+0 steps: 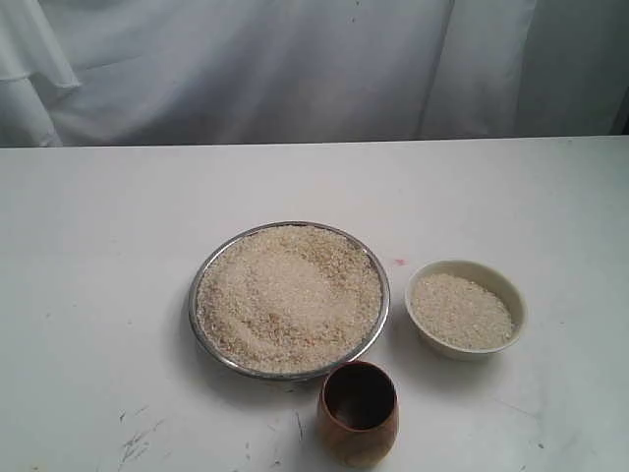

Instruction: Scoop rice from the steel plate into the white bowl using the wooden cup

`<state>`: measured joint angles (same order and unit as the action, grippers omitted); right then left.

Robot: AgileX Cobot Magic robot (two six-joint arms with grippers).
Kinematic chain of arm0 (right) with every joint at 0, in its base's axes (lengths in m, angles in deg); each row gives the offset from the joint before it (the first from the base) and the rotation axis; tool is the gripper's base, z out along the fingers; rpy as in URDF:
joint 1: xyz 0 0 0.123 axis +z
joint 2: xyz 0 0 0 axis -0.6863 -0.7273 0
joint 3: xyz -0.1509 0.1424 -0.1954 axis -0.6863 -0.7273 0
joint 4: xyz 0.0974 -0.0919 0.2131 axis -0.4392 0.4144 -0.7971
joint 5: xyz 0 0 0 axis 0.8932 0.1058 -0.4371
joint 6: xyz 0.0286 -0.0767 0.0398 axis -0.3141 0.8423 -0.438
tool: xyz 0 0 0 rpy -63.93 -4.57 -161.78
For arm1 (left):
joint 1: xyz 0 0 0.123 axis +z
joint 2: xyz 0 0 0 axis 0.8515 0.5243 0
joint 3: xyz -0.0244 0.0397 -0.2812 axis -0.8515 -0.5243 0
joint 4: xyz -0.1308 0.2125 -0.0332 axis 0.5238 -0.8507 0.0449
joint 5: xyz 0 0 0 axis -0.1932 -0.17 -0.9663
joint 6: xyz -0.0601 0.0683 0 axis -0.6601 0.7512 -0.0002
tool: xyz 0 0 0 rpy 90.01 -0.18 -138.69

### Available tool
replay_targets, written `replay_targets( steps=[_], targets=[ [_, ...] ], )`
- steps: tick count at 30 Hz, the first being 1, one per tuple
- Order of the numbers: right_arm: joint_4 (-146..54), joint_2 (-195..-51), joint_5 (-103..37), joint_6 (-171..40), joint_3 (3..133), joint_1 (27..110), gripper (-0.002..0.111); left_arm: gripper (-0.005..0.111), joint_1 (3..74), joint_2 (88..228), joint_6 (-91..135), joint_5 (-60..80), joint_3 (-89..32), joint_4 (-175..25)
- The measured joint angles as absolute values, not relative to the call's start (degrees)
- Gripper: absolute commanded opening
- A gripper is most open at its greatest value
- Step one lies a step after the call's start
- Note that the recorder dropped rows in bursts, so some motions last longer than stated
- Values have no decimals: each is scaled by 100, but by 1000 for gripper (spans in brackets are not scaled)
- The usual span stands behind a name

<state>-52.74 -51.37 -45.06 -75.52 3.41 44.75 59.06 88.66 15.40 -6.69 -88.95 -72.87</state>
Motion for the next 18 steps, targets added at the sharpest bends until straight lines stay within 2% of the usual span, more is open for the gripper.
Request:
replay_targets(
  steps=[2, 6, 9, 11, 14, 16, 18],
  targets=[
    [-5326, -5137, -5409, -7888, 341, 4475, 0, 0, 5906, 8866, 1540, -669, -8895, -7287],
    [-5536, -5276, -5777, -8052, 462, 4475, 0, 0, 5906, 8866, 1540, -669, -8895, -7287],
    [-5527, -6726, -6395, -7559, 1592, 4475, 0, 0, 5906, 8866, 1540, -669, -8895, -7287],
    [-4812, -8012, -6723, -7675, 2713, 4475, 0, 0, 5906, 8866, 1540, -669, -8895, -7287],
    [-1901, -9960, -7216, -9914, 4282, 4475, 0, 0, 5906, 8866, 1540, -669, -8895, -7287],
    [336, -11063, -8254, -11163, 4544, 4581, 0, 0, 5906, 8866, 1540, -669, -8895, -7287],
    [821, -11540, -8563, -11011, 4271, 4860, 0, 0, 5906, 8866, 1540, -669, -8895, -7287]
  ],
)
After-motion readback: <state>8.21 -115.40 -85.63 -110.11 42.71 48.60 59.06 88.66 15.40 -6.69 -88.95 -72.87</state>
